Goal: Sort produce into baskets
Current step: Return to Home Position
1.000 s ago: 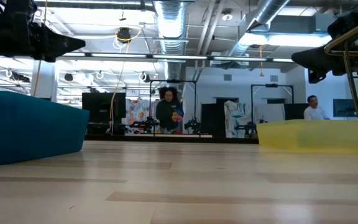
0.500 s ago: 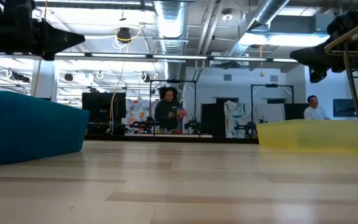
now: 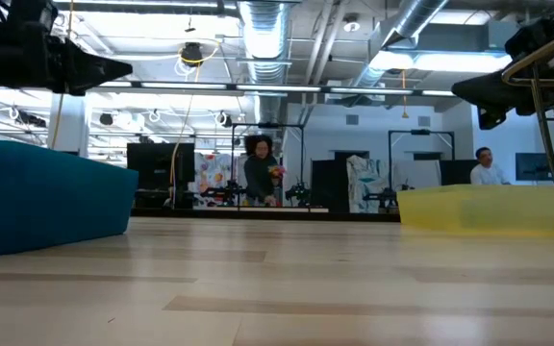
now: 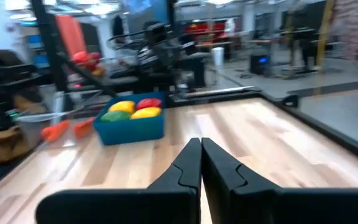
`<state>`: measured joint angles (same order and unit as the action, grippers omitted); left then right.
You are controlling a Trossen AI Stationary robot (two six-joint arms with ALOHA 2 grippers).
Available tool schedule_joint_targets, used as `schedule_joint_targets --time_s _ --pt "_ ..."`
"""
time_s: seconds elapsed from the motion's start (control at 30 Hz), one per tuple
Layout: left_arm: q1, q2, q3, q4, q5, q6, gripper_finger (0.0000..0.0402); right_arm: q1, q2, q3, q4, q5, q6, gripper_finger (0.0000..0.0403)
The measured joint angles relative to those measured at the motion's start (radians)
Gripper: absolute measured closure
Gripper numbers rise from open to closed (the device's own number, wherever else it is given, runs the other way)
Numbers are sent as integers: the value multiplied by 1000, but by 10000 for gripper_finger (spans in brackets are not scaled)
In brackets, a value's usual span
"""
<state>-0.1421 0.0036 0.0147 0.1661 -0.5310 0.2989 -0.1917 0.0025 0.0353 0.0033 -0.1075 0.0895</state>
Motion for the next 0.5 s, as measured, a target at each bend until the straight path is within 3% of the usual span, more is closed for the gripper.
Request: schedule_joint_targets --time_s 0.1,0.33,0.5 --pt "0 0 0 1 41 7 400 0 0 1 -15 -52 0 365" --pt "0 0 0 -5 65 -17 400 0 0 4 -44 -48 34 365" --pt "-1 0 0 -103 106 -104 400 1 0 4 -48 -48 34 365"
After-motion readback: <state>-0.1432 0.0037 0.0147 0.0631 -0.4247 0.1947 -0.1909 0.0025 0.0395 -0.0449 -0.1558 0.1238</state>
